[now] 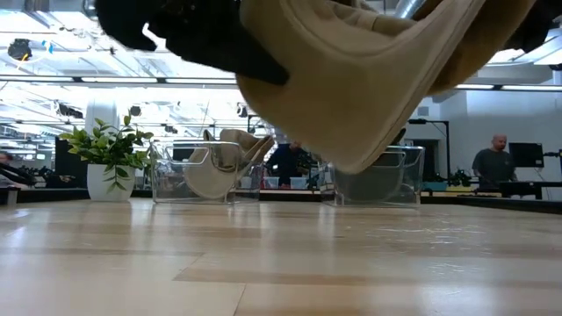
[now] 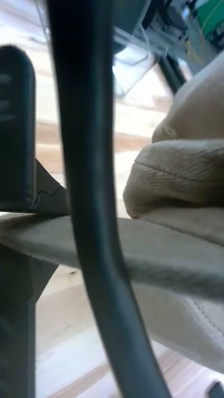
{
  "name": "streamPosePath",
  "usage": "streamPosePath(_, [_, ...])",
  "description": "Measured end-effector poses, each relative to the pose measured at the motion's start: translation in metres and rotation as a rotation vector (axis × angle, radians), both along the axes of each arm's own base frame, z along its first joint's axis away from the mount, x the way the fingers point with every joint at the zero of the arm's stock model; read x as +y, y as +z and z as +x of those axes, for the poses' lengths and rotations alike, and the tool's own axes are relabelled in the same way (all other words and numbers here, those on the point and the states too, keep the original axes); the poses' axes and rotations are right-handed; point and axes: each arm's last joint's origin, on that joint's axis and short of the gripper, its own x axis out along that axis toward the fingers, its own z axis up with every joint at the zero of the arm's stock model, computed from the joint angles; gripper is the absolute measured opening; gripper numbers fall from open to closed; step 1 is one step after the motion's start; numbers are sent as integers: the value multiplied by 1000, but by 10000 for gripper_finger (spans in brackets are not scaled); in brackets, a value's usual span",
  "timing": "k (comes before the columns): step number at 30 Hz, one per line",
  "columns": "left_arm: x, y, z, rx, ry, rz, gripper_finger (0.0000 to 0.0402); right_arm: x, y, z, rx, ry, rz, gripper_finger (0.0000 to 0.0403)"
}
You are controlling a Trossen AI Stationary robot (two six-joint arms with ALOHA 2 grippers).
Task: Pick & Place hat
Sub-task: Put the brown cap into the left transparent bin
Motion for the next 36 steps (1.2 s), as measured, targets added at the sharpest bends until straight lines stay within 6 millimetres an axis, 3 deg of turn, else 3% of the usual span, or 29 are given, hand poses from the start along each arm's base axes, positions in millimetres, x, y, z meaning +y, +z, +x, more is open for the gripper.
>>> streamPosePath(7, [-1,4,2,-44,19,-15,19,-3,-6,11,15,-9,-18,221])
streamPosePath(11, [-1,4,2,-48,21,-17,19,-6,-5,14,8,-23,-24,201])
streamPosePath(13, [-1,4,2,-50,23,-21,19,-7,-5,15,-1,-30,-27,169])
streamPosePath(17, [-1,4,2,-45,6,-37,19,-7,-4,15,-11,-30,-49,49])
streamPosePath(19, [-2,4,2,-40,-7,-49,19,-6,-4,15,-20,-28,-59,16])
streamPosePath(36, [-2,4,2,-40,-1,-79,19,4,1,18,-31,42,-95,1])
